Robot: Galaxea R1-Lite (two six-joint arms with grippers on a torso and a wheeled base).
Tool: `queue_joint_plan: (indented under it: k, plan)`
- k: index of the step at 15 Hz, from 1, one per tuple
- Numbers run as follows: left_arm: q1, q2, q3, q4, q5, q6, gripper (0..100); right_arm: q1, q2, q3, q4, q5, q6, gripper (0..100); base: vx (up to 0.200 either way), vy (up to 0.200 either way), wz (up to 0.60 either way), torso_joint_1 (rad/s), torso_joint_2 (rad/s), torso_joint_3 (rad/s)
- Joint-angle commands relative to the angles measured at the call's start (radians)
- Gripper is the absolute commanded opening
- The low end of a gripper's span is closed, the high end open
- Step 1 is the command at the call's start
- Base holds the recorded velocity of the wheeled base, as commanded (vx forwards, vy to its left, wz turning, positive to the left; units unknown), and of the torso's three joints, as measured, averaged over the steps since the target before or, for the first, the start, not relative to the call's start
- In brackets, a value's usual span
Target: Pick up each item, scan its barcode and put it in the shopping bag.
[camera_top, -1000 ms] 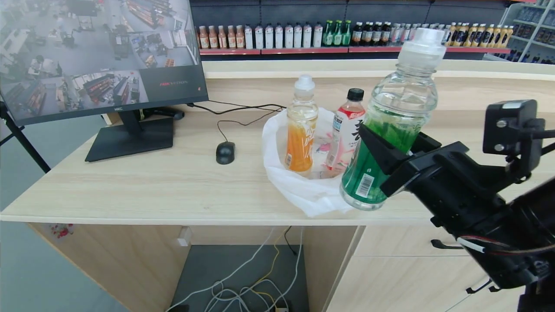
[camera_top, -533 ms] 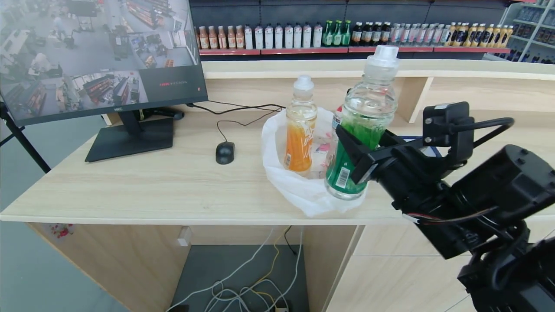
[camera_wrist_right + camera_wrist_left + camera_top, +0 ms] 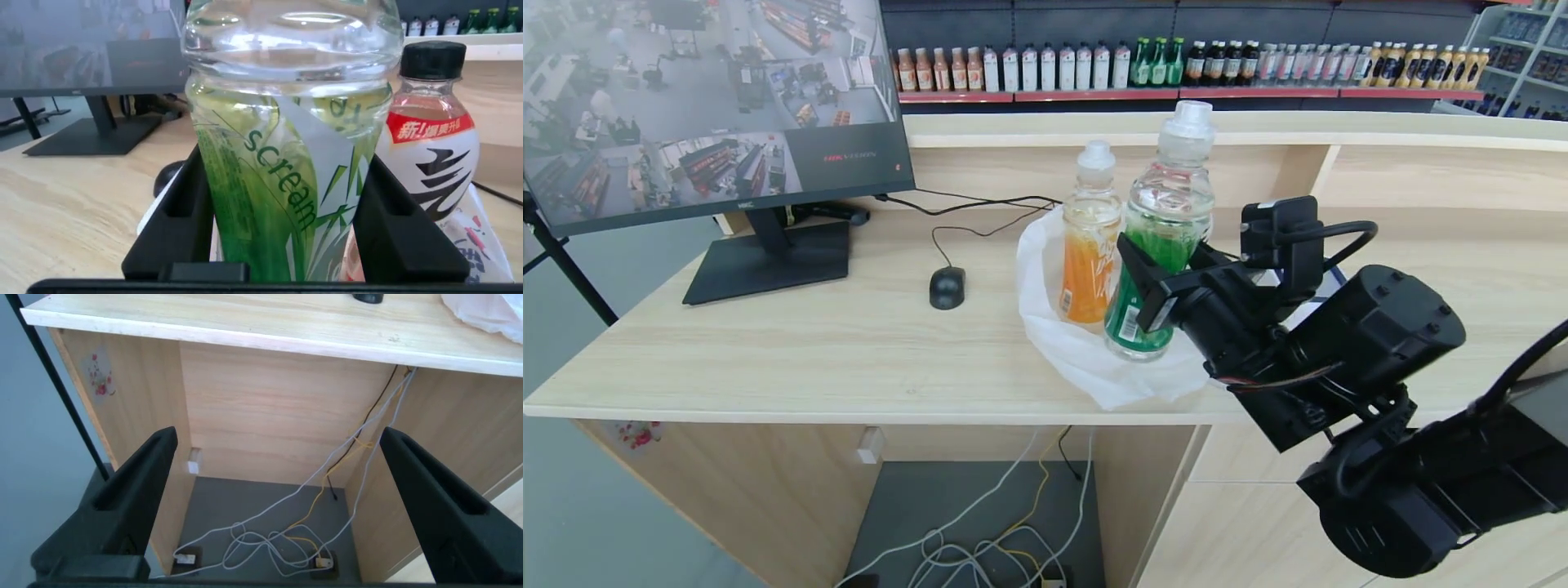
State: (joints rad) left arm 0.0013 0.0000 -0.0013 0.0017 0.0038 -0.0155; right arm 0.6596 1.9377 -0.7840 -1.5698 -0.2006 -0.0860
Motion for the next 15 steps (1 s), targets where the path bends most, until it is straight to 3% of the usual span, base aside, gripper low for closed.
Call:
queue_joint_plan:
  k: [1, 6, 15]
  plan:
    - [0.000, 0.000, 0.000, 0.000, 0.001, 0.000, 100, -0.001, 0.049, -0.038, -0.001, 0.000, 0.005, 0, 0.000, 0.000, 0.00, 0.000, 0.00, 0.000]
    - [0.000, 0.000, 0.000, 0.000, -0.001, 0.002, 100, -0.057, 0.086, -0.069, -0.001, 0.000, 0.006, 0, 0.000, 0.000, 0.00, 0.000, 0.00, 0.000]
    - [0.000, 0.000, 0.000, 0.000, 0.001, 0.002, 100, -0.058, 0.145, -0.106, -0.001, 0.003, 0.003, 0, 0.000, 0.000, 0.00, 0.000, 0.00, 0.000]
